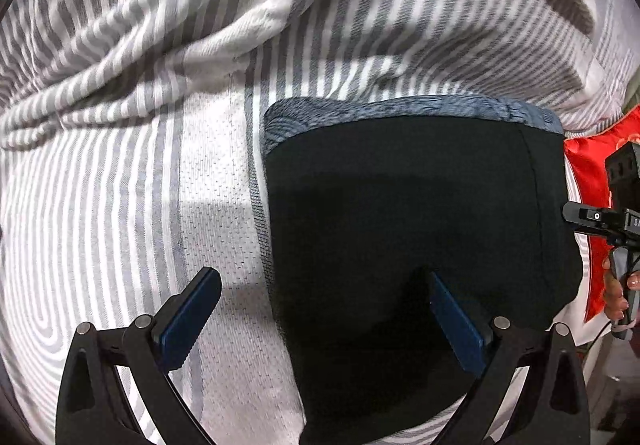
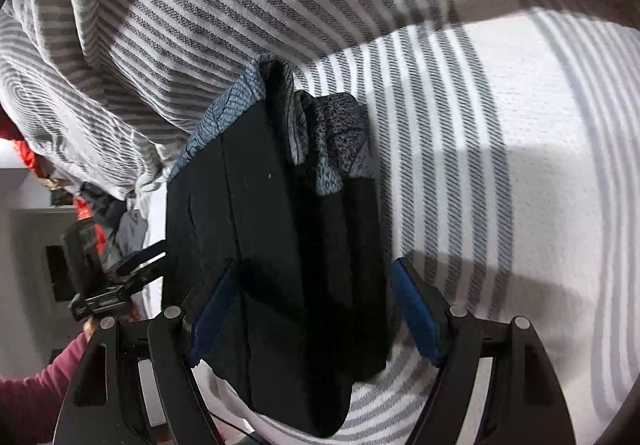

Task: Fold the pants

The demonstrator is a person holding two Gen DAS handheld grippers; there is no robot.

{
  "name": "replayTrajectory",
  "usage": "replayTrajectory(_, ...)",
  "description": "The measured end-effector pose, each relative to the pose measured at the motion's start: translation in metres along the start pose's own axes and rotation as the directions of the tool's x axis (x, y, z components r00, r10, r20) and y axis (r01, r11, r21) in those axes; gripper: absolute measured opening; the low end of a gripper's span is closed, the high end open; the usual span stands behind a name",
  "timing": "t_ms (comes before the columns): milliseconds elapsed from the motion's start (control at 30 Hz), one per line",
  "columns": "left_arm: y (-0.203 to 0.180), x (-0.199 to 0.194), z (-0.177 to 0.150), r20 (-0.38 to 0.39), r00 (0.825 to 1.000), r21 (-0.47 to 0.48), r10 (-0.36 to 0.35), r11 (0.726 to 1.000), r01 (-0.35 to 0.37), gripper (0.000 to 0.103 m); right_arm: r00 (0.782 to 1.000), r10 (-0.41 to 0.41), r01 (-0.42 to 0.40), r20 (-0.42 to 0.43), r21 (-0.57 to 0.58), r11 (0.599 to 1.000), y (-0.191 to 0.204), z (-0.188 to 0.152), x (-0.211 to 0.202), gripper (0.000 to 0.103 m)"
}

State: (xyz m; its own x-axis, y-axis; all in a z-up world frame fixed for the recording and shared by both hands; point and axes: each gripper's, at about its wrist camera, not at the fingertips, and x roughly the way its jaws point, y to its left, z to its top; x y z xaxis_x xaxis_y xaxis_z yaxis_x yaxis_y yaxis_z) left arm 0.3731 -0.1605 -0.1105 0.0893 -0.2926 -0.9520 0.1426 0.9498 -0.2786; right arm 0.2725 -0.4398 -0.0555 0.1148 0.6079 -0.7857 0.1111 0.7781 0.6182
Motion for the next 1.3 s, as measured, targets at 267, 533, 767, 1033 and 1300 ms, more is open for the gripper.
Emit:
replayTrajectory(267, 0.012, 0.017, 0.008, -0.048, 0.993, -0.027, -0.107, 0.994, 0.106, 0.102, 0.993, 0.106, -0.107, -0.046, -0.013, 0.994, -0.012, 0.008, 0.01, 0.081)
replayTrajectory(533, 0.012, 0.038, 0.011, -0.069, 0.97, -0.094, -0.231, 0.97, 0.224, 0.102, 0.989, 0.118, -0.119, -0.09, -0.009, 0.993, -0.006, 0.019, 0.027, 0.082)
replayTrajectory(767, -0.012, 0.02, 0.006, -0.012, 0.985, -0.06, -0.175, 0.983, 0.174, 0.082, 0.994, 0.084, -0.08, -0.068, 0.056, 0.995, 0.011, 0.015, 0.025, 0.059)
replayTrajectory(1033, -0.03, -0.025, -0.009, 0.049, 0.986, -0.026, -0.159, 0.987, 0.161, 0.062, 0.987, 0.159, -0.157, -0.02, 0.069, 0.985, 0.03, 0.002, 0.0, 0.048)
replayTrajectory(1300, -0.05, -0.073, -0.056, 0.101, 0.987, -0.034, -0.126, 0.991, 0.13, 0.062, 0.979, 0.201, -0.201, -0.029, 0.028, 0.979, 0.046, -0.037, -0.035, 0.048)
